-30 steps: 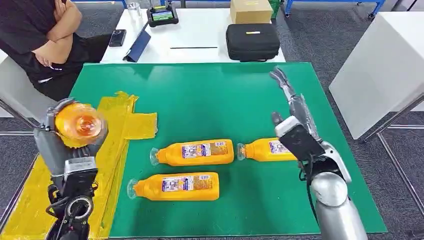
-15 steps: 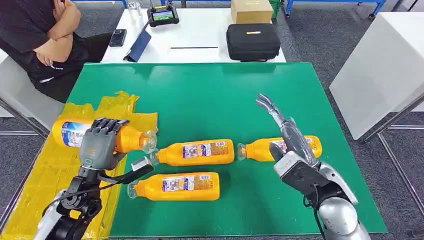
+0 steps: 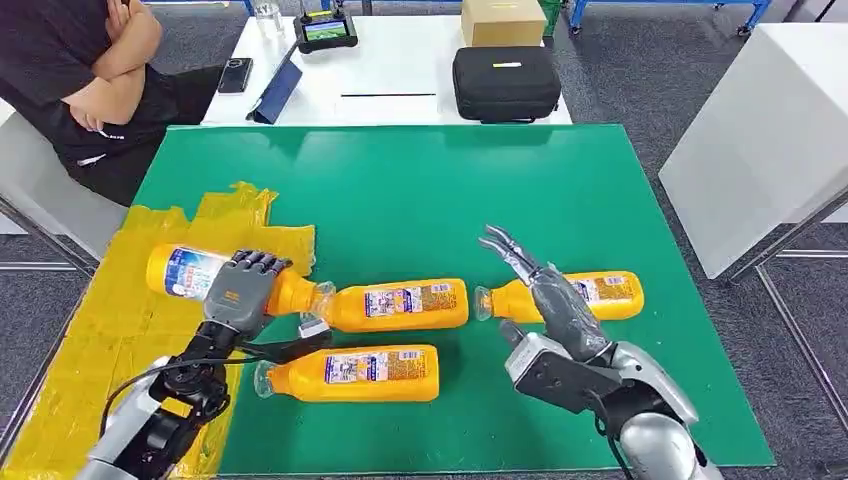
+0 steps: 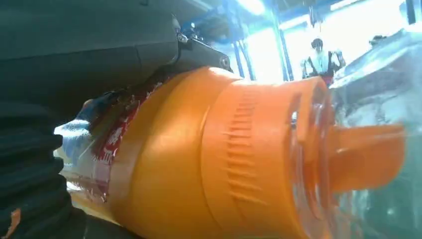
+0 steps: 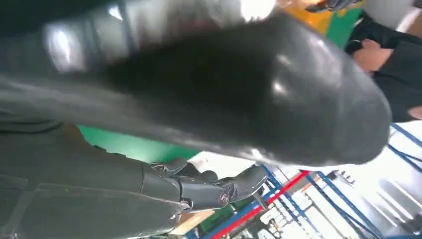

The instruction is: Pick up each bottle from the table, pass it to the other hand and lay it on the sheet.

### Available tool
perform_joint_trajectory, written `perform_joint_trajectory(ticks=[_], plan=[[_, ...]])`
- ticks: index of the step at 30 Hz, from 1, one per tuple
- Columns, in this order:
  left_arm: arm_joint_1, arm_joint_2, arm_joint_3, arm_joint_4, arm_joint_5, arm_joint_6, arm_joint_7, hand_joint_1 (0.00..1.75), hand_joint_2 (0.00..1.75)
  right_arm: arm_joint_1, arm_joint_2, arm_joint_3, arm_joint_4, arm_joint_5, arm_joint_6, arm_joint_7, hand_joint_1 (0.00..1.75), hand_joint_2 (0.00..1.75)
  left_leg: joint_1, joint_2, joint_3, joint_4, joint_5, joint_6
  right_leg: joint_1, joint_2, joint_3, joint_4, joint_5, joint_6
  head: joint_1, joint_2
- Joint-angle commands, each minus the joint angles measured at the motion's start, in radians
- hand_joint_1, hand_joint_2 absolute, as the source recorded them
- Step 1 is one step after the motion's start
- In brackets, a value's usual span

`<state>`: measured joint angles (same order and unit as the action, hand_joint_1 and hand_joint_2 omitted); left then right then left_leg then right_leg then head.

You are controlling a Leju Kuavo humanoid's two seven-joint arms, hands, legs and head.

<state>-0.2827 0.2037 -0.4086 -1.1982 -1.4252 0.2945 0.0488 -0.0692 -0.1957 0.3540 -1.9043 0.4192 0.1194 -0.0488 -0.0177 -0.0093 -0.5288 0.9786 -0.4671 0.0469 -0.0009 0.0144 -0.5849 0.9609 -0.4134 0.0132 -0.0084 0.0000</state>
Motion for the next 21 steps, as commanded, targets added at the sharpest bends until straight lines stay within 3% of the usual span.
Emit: perform_joint_trajectory(ticks=[1,10,21], plan=[[-0.01,-0.062,0.079,0.06,-0.033,-0.157,0.045,0.0,0.0,0.013,0.01,0.036,0.008,0.024,0.044,0.027,0.0,0.0,0.001,0.0,0.004,0.0,-0.001,-0.004,0.001,-0.002,0.004,-0.001,-0.001,0.0,0.0,0.0],[0.01,-0.087,0.137,0.027,-0.082,-0.189,0.101,0.0,0.0,-0.002,-0.044,0.104,0.094,0.106,0.116,0.118,0.0,0.0,0.001,-0.001,0.002,0.0,-0.001,-0.003,0.001,-0.002,0.003,-0.001,-0.001,0.0,0.0,0.0],[0.013,-0.088,0.164,0.015,-0.049,-0.172,0.117,0.0,0.0,-0.002,-0.046,0.126,0.123,0.11,0.121,0.131,0.0,0.0,0.002,0.001,0.004,0.0,-0.002,-0.004,0.001,0.0,0.005,-0.001,-0.001,0.0,0.0,0.0]])
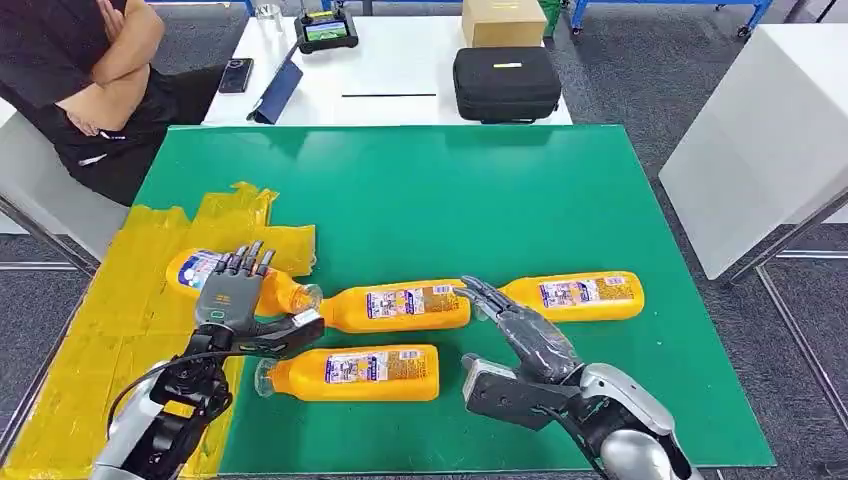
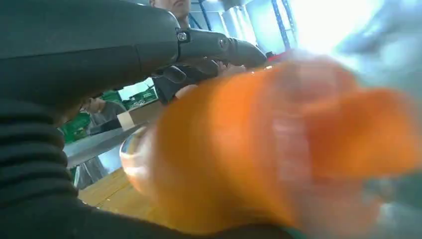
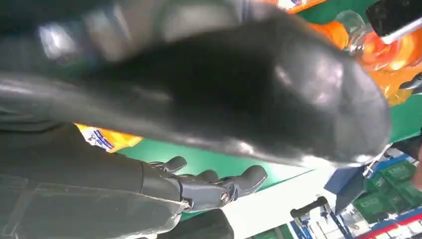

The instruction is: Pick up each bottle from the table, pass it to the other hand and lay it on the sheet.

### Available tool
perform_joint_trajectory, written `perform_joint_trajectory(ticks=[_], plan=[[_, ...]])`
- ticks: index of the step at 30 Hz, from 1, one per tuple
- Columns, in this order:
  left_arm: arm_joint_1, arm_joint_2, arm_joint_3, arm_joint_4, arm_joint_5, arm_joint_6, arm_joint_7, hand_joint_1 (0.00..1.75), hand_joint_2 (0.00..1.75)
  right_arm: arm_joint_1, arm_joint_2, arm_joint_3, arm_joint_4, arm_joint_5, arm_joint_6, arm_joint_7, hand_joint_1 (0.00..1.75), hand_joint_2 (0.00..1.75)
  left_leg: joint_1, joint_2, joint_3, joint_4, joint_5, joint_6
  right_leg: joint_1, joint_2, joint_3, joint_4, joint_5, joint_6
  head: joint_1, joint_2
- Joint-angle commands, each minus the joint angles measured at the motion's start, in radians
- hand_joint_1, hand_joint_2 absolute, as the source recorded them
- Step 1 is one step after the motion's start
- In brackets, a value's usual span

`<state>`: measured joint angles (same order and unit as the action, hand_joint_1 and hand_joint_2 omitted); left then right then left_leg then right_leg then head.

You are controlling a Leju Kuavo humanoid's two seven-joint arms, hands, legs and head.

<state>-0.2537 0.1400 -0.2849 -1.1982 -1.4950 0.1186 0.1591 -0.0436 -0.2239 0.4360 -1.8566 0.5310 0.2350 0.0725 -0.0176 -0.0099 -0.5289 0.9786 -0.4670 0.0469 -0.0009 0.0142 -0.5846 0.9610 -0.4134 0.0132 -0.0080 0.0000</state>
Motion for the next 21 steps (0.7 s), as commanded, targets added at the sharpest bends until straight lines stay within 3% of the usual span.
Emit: perform_joint_trajectory(ticks=[1,7,18,21], plan=[[-0.013,-0.025,0.058,0.007,0.06,0.022,0.01,0.0,0.0,-0.028,-0.016,0.052,0.078,-0.001,0.012,0.017,0.0,0.0,0.001,0.001,0.005,0.0,-0.002,-0.004,0.001,-0.001,0.005,-0.001,-0.001,0.0,0.0,0.0],[0.013,-0.06,0.181,-0.133,0.358,0.035,-0.006,0.0,0.0,-0.044,0.005,0.092,0.13,0.014,0.033,0.066,0.0,0.0,0.001,0.003,0.003,0.0,-0.002,-0.004,0.001,0.001,0.003,0.0,-0.001,0.0,0.0,0.0],[0.05,-0.066,0.171,-0.31,0.633,0.017,-0.034,0.0,0.0,-0.053,0.042,0.105,0.162,0.063,0.051,0.093,0.0,0.0,0.001,0.002,0.003,0.0,-0.001,-0.003,0.001,0.001,0.003,-0.001,-0.001,0.0,0.0,0.0],[0.088,-0.093,0.218,-0.379,0.969,-0.043,-0.062,0.0,0.0,-0.067,0.057,0.1,0.18,0.084,0.003,0.106,0.0,0.0,0.001,0.003,0.004,0.0,-0.002,-0.004,0.001,0.001,0.004,-0.001,-0.001,0.0,0.0,0.0]])
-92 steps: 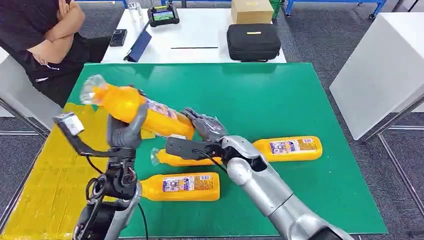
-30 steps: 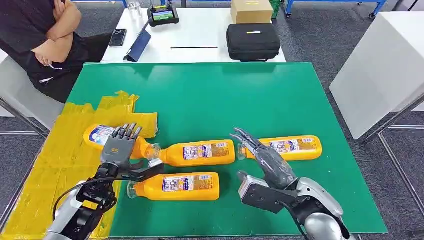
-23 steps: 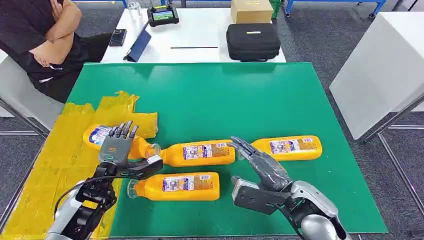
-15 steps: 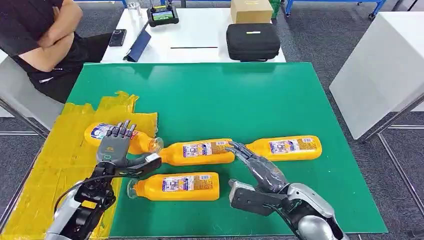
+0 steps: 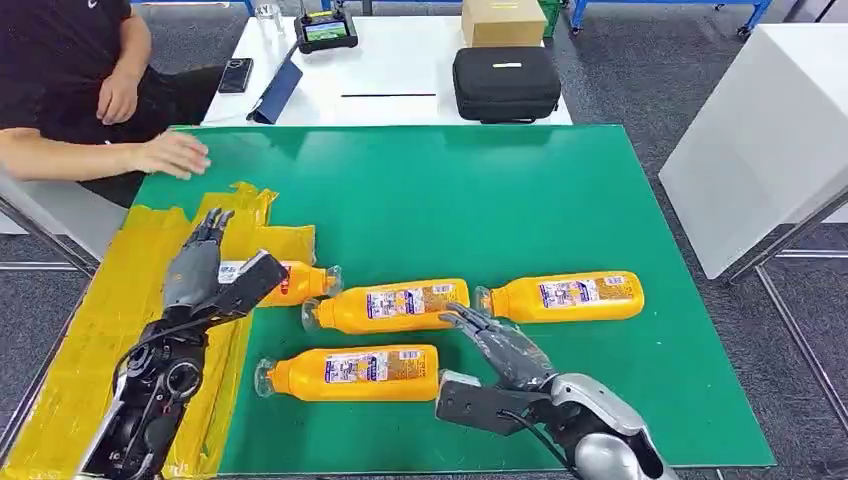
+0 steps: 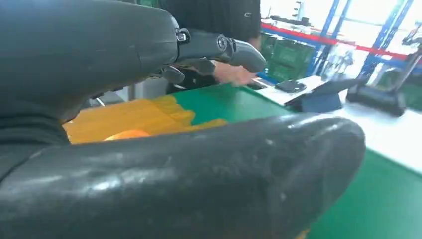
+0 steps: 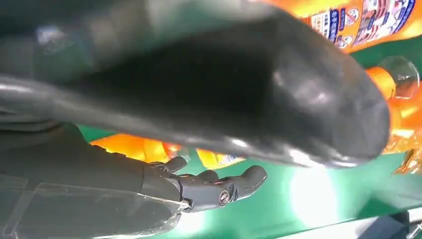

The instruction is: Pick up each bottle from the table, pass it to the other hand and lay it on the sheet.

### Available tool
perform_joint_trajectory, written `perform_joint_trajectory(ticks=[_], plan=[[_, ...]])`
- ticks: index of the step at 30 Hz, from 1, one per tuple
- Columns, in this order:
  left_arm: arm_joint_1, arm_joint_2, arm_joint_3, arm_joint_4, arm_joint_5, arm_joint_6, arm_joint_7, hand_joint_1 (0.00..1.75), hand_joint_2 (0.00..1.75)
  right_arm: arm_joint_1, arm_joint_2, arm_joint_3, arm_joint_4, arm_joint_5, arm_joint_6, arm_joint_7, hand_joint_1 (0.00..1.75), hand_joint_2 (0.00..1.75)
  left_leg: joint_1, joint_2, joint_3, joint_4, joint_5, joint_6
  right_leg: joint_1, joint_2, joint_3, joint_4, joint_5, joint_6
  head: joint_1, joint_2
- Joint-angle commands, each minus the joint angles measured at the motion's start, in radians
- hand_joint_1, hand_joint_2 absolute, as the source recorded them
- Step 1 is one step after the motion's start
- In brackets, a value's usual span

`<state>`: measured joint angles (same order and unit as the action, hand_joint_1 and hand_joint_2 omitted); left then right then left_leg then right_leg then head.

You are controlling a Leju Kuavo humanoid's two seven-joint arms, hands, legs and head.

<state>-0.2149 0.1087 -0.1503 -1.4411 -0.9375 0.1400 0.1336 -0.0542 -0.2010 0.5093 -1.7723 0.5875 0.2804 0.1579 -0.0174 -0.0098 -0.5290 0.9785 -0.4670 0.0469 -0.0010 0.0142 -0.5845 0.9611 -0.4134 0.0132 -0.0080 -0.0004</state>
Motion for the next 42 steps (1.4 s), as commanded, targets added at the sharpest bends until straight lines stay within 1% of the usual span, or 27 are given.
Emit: perform_joint_trajectory(ticks=[1,2,4,5,6,7,8,9,11,12,13,14,16,17,18,20,21,22,24,25,26,33,35,37,38,42], plan=[[0.068,-0.072,0.106,-0.169,0.705,-0.125,-0.054,0.0,0.0,-0.081,0.043,0.034,0.116,0.04,-0.063,0.032,0.0,1.75,0.001,0.003,0.003,0.0,-0.001,-0.003,0.001,0.001,0.002,-0.001,0.0,0.0,0.0,0.0],[0.077,-0.036,0.081,-0.183,0.743,-0.108,-0.048,0.0,0.0,-0.099,0.048,0.043,0.13,0.04,-0.066,0.036,0.0,1.75,0.001,0.005,0.004,0.0,-0.003,-0.004,0.001,0.003,0.004,-0.001,-0.001,0.0,0.0,0.0],[0.081,-0.024,0.072,-0.189,0.754,-0.098,-0.046,0.0,0.0,-0.11,0.052,0.045,0.138,0.04,-0.067,0.038,0.0,1.75,0.001,0.005,0.001,0.0,-0.001,-0.002,0.0,0.003,0.001,0.0,0.0,0.0,0.0,0.0],[0.081,-0.024,0.072,-0.189,0.754,-0.098,-0.046,0.0,0.0,-0.11,0.052,0.045,0.138,0.04,-0.067,0.038,0.0,1.75,0.002,0.008,0.006,0.001,-0.004,-0.006,0.001,0.005,0.004,0.0,-0.001,0.0,0.0,0.0],[0.081,-0.024,0.072,-0.189,0.754,-0.098,-0.046,0.0,0.0,-0.11,0.052,0.045,0.138,0.04,-0.067,0.038,0.0,1.75,0.001,0.004,0.002,0.0,-0.001,-0.003,0.001,0.002,0.001,-0.001,0.0,0.0,0.0,0.0],[0.086,-0.029,0.074,-0.207,0.896,-0.088,-0.075,0.0,0.0,-0.125,0.057,0.053,0.149,0.044,-0.078,0.049,0.0,1.75,0.001,0.004,0.003,0.0,-0.001,-0.004,0.001,0.002,0.003,-0.001,-0.001,0.0,0.0,0.0],[0.091,-0.029,0.071,-0.228,0.913,-0.066,-0.091,0.0,0.0,-0.133,0.065,0.054,0.159,0.04,-0.08,0.058,0.0,1.75,0.001,0.002,0.002,0.0,-0.001,-0.002,0.001,0.001,0.002,-0.001,0.0,0.0,0.0,0.0],[0.096,-0.029,0.054,-0.278,0.932,-0.038,-0.108,0.0,0.0,-0.162,0.099,0.044,0.186,-0.007,-0.074,0.082,0.0,1.75,0.001,0.002,0.004,0.0,-0.001,-0.004,0.001,0.001,0.003,0.0,-0.001,0.0,0.0,0.0],[0.108,-0.025,0.025,-0.329,0.934,-0.02,-0.104,0.0,0.0,-0.202,0.123,0.058,0.212,-0.016,-0.081,0.092,0.0,1.75,0.001,0.003,0.001,0.001,-0.001,-0.003,0.001,0.003,0.001,0.0,0.0,0.0,0.0,0.0],[0.107,-0.022,0.009,-0.338,0.938,-0.006,-0.095,0.0,0.0,-0.215,0.127,0.066,0.219,-0.022,-0.085,0.1,0.0,1.75,0.002,0.006,0.002,0.002,-0.002,-0.004,0.001,0.005,0.001,0.001,0.0,0.0,0.0,0.0],[0.107,-0.021,0.004,-0.34,0.938,-0.002,-0.092,0.0,0.0,-0.22,0.129,0.069,0.222,-0.023,-0.086,0.103,0.0,1.75,0.002,0.005,0.001,0.001,-0.001,-0.003,0.001,0.004,0.0,0.0,0.0,0.0,0.0,0.0],[0.107,-0.021,0.004,-0.34,0.938,-0.002,-0.092,0.0,0.0,-0.22,0.129,0.069,0.222,-0.023,-0.086,0.103,0.0,1.75,0.002,0.006,0.003,0.001,-0.002,-0.005,0.001,0.004,0.002,0.0,0.0,0.0,0.0,0.0],[0.109,-0.019,-0.002,-0.336,0.949,0.007,-0.109,0.0,0.0,-0.22,0.125,0.076,0.222,-0.038,-0.084,0.103,0.0,1.75,0.001,0.003,0.004,0.0,-0.001,-0.004,0.001,0.001,0.003,0.0,-0.001,0.0,0.0,0.0],[0.11,-0.013,-0.013,-0.341,0.947,0.008,-0.116,0.0,0.0,-0.232,0.128,0.088,0.234,-0.043,-0.08,0.103,0.0,1.75,0.001,0.0,0.003,0.0,0.0,-0.003,0.001,0.0,0.003,-0.001,0.0,0.0,0.0,0.0],[0.106,-0.02,-0.024,-0.349,0.96,0.019,-0.125,0.0,0.0,-0.261,0.137,0.114,0.26,-0.042,-0.071,0.112,0.0,1.75,0.002,0.001,0.004,0.0,-0.001,-0.005,0.002,0.0,0.004,-0.001,-0.001,0.0,0.0,0.0],[0.106,-0.015,-0.04,-0.36,0.981,0.033,-0.132,0.0,0.0,-0.292,0.154,0.146,0.302,-0.047,-0.059,0.126,0.0,1.75,0.002,0.003,0.004,0.0,-0.002,-0.005,0.001,0.002,0.004,0.0,-0.001,0.0,0.0,0.0],[0.106,-0.016,-0.046,-0.37,1.013,0.054,-0.138,0.0,0.0,-0.316,0.181,0.164,0.344,-0.074,-0.054,0.147,0.0,1.75,0.002,0.005,0.003,0.0,-0.001,-0.004,0.001,0.004,0.002,0.0,0.0,0.0,0.0,0.0],[0.107,-0.012,-0.052,-0.374,1.025,0.06,-0.135,0.0,0.0,-0.334,0.189,0.187,0.366,-0.082,-0.052,0.152,0.0,1.75,0.002,0.006,0.005,0.0,-0.002,-0.005,0.001,0.005,0.003,0.0,0.0,0.0,0.0,0.0],[0.102,-0.018,-0.053,-0.386,1.021,0.072,-0.131,0.0,0.0,-0.363,0.21,0.224,0.404,-0.084,-0.047,0.162,0.0,1.75,0.001,0.004,0.002,0.0,0.0,-0.003,0.001,0.003,0.001,0.0,0.0,0.0,0.0,0.0],[0.104,-0.022,-0.05,-0.393,1.02,0.074,-0.13,0.0,0.0,-0.371,0.217,0.238,0.417,-0.087,-0.043,0.169,0.0,1.75,0.001,0.004,0.003,0.0,-0.001,-0.004,0.001,0.003,0.002,0.001,0.0,0.0,0.0,0.0],[0.099,-0.025,-0.05,-0.393,1.019,0.076,-0.126,0.0,0.0,-0.375,0.225,0.243,0.423,-0.088,-0.043,0.173,0.0,1.75,0.001,0.003,0.002,0.0,0.0,-0.003,0.0,0.002,0.001,0.001,0.0,0.0,0.0,0.0],[0.098,-0.024,-0.049,-0.393,1.019,0.077,-0.126,0.0,0.0,-0.376,0.222,0.242,0.422,-0.088,-0.043,0.173,0.0,1.75,0.002,0.001,0.004,0.0,-0.001,-0.006,0.002,0.0,0.004,0.0,-0.001,0.0,0.0,0.0],[0.098,-0.024,-0.049,-0.392,1.019,0.077,-0.126,0.0,0.0,-0.376,0.219,0.242,0.422,-0.088,-0.043,0.173,0.0,1.75,0.001,0.001,0.002,0.0,0.0,-0.004,0.0,0.0,0.002,0.0,0.0,0.0,0.0,0.0],[0.102,-0.026,-0.047,-0.392,1.018,0.078,-0.126,0.0,0.0,-0.374,0.213,0.248,0.413,-0.088,-0.043,0.174,0.0,1.75,0.002,0.001,0.005,0.0,-0.001,-0.006,0.001,-0.001,0.005,0.001,-0.001,0.001,0.0,0.0],[0.109,-0.035,-0.042,-0.399,1.034,0.074,-0.119,0.0,0.0,-0.379,0.211,0.26,0.416,-0.091,-0.041,0.174,0.0,1.75,0.001,0.0,0.002,0.0,0.001,-0.004,0.0,-0.001,0.002,0.001,0.0,0.0,0.0,0.0],[0.124,-0.055,-0.058,-0.42,1.049,0.062,-0.118,0.0,0.0,-0.401,0.225,0.286,0.433,-0.119,-0.033,0.191,0.0,1.75,0.002,0.002,0.004,0.0,-0.001,-0.005,0.001,0.0,0.003,0.001,-0.001,0.0,0.0,0.0]])
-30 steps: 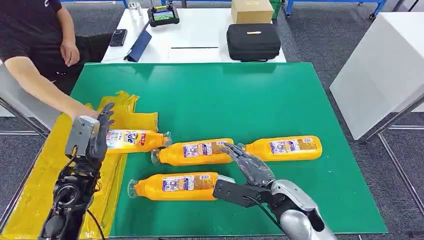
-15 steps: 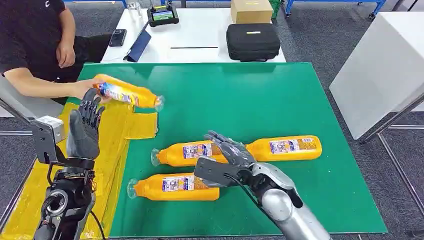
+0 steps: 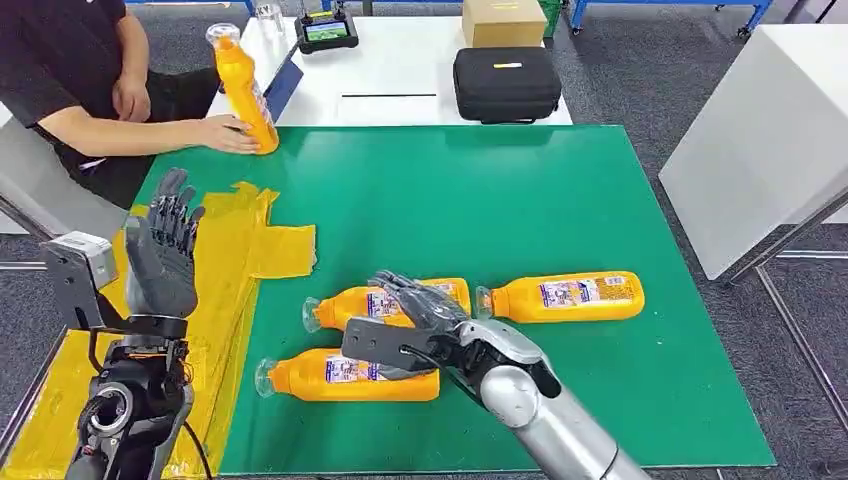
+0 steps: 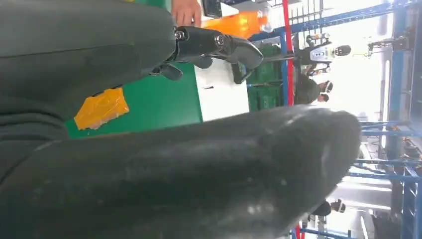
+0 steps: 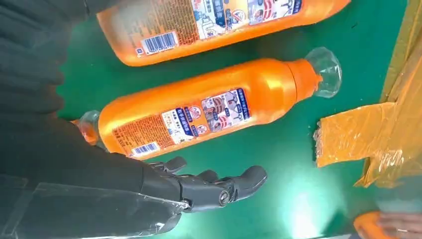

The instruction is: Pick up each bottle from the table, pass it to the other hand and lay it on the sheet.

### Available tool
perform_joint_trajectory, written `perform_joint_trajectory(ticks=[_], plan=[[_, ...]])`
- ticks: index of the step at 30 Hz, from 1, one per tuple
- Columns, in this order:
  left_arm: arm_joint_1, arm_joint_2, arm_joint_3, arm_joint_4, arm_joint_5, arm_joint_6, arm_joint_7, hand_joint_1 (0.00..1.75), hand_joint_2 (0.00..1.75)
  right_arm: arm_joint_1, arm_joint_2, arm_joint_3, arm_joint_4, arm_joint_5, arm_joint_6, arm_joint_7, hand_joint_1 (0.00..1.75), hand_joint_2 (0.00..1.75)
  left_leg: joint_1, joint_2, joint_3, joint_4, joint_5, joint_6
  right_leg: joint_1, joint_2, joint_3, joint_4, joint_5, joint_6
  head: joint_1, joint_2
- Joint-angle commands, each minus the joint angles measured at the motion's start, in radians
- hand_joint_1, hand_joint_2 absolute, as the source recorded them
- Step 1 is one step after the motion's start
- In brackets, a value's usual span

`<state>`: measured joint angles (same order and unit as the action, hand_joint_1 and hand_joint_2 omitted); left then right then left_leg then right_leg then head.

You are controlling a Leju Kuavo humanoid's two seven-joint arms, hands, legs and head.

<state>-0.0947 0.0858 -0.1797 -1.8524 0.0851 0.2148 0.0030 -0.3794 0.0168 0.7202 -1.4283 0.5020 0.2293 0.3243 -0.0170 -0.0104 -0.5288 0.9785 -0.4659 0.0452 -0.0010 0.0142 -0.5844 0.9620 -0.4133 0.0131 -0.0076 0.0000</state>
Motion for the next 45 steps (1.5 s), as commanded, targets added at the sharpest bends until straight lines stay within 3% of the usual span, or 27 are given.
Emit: perform_joint_trajectory(ticks=[1,7,13,26,45], plan=[[0.009,-0.037,-0.036,-0.012,0.023,-0.015,0.014,0.0,0.0,-0.079,0.008,0.083,0.084,-0.032,0.02,0.032,0.0,1.75,0.0,0.002,0.001,0.0,-0.001,-0.002,0.0,0.0,0.001,0.0,0.0,0.0,0.0,0.0],[0.009,-0.021,-0.05,0.008,0.02,-0.007,0.0,0.0,0.0,-0.074,0.004,0.103,0.057,-0.046,0.029,0.059,0.0,1.75,0.001,0.001,0.003,0.0,-0.001,-0.003,0.001,-0.001,0.003,0.0,-0.001,0.0,0.0,0.0],[0.029,-0.018,-0.046,-0.021,0.019,0.003,0.0,0.0,0.0,-0.042,-0.003,0.137,0.061,0.038,0.042,0.142,0.0,1.75,0.001,0.001,0.004,0.0,-0.002,-0.004,0.001,-0.001,0.004,-0.001,-0.001,0.0,0.0,0.0],[0.082,0.006,-0.049,-0.062,0.034,0.023,-0.03,0.0,0.0,-0.004,-0.016,0.173,0.004,0.136,0.096,0.216,0.0,1.75,0.001,0.001,0.003,0.0,-0.001,-0.003,0.001,-0.001,0.003,-0.001,-0.001,0.0,0.0,0.0],[0.086,0.008,-0.058,-0.101,0.067,0.077,-0.069,0.0,0.0,0.016,-0.032,0.169,0.037,0.159,0.18,0.227,0.0,1.75,0.001,0.0,0.003,0.0,-0.001,-0.003,0.001,-0.002,0.003,-0.001,-0.001,0.0,0.0,0.0]])
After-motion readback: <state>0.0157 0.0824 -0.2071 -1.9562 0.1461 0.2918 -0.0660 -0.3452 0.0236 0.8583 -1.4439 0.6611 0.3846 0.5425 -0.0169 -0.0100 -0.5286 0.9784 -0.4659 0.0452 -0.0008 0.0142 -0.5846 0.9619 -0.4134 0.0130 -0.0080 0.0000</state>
